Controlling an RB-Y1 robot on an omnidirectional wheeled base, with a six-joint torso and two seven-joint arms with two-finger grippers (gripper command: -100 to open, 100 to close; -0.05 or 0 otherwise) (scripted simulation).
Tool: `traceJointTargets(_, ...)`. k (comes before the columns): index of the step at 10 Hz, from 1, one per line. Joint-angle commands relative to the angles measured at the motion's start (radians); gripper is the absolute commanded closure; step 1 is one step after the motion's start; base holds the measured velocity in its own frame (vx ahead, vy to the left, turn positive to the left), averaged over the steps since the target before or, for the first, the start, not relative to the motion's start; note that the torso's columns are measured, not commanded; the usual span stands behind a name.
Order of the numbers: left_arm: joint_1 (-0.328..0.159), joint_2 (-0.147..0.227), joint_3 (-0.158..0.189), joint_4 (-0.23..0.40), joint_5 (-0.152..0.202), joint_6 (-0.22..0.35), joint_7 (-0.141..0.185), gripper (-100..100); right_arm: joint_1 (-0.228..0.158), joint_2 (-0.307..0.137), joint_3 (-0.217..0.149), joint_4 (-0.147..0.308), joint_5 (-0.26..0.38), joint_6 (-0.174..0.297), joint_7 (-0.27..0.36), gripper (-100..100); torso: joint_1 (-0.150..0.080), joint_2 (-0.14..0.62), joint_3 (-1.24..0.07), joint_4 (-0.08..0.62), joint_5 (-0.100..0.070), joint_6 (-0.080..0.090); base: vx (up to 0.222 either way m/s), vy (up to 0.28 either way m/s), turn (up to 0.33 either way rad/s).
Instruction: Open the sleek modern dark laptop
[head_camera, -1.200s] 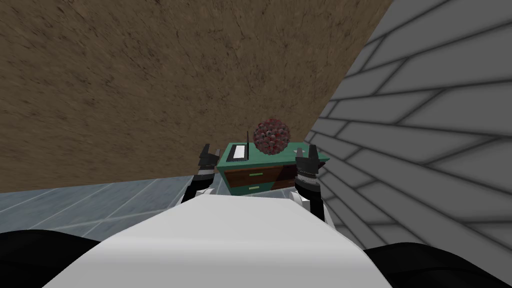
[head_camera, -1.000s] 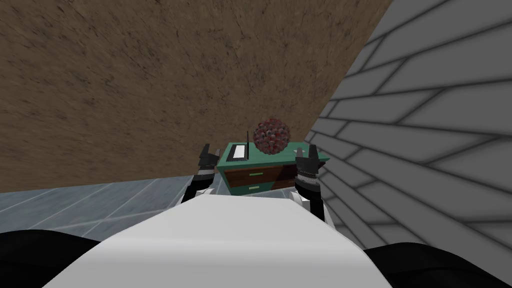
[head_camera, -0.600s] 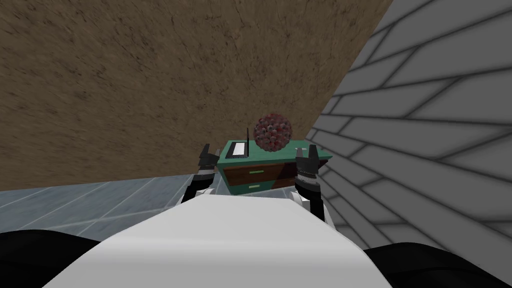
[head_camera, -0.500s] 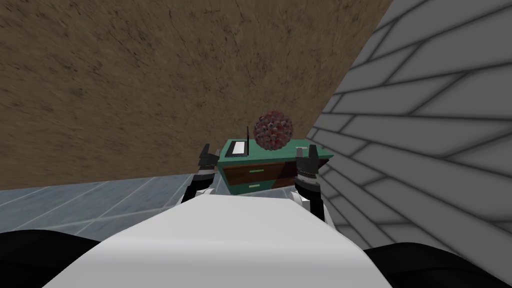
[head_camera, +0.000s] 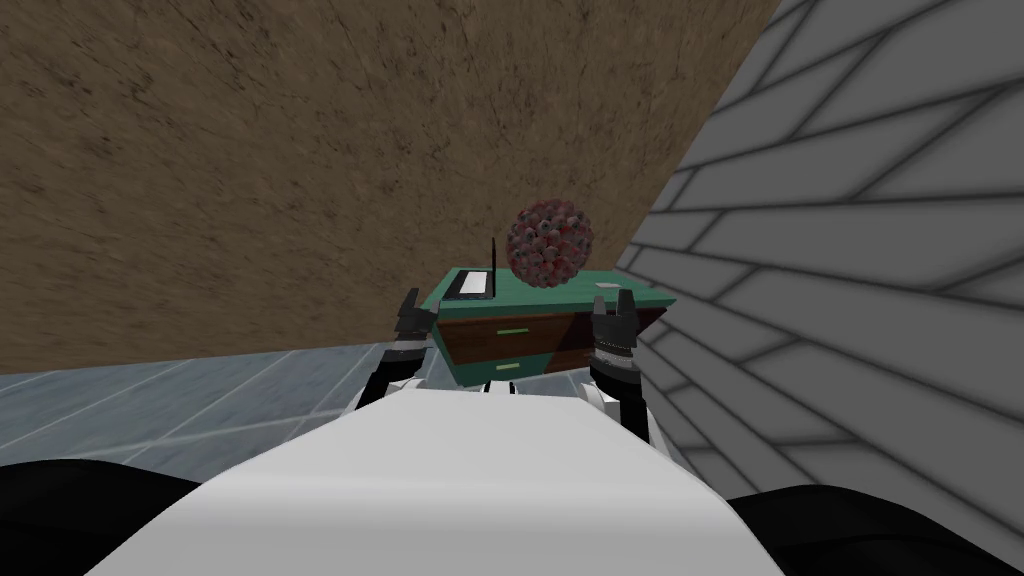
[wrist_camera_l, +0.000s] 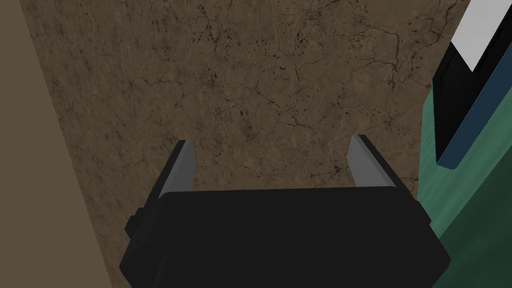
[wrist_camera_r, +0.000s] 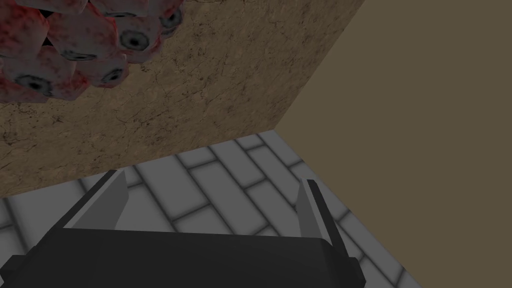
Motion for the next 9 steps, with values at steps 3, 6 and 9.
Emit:
traceJointTargets(3,-0.006,0.129,0.064,0.031,0.003,0.005,0.122,-100,0.000,0.000,0.000,0.000,0.000,0.000,0.000,0,0.003,0.004,-0.005,0.004,0.001,0.000,0.009,-0.096,-0.052)
traceJointTargets(6,-0.010,0.197,0.102,0.048,0.005,0.006,0.200,-100,0.000,0.000,0.000,0.000,0.000,0.000,0.000,0,0.004,0.004,-0.005,0.004,0.001,0.000,0.006,-0.098,-0.036)
traceJointTargets(9,-0.015,0.270,0.144,0.065,0.006,0.008,0.276,-100,0.000,0.000,0.000,0.000,0.000,0.000,0.000,0,0.003,0.003,-0.006,0.004,0.001,0.000,0.012,-0.093,-0.052)
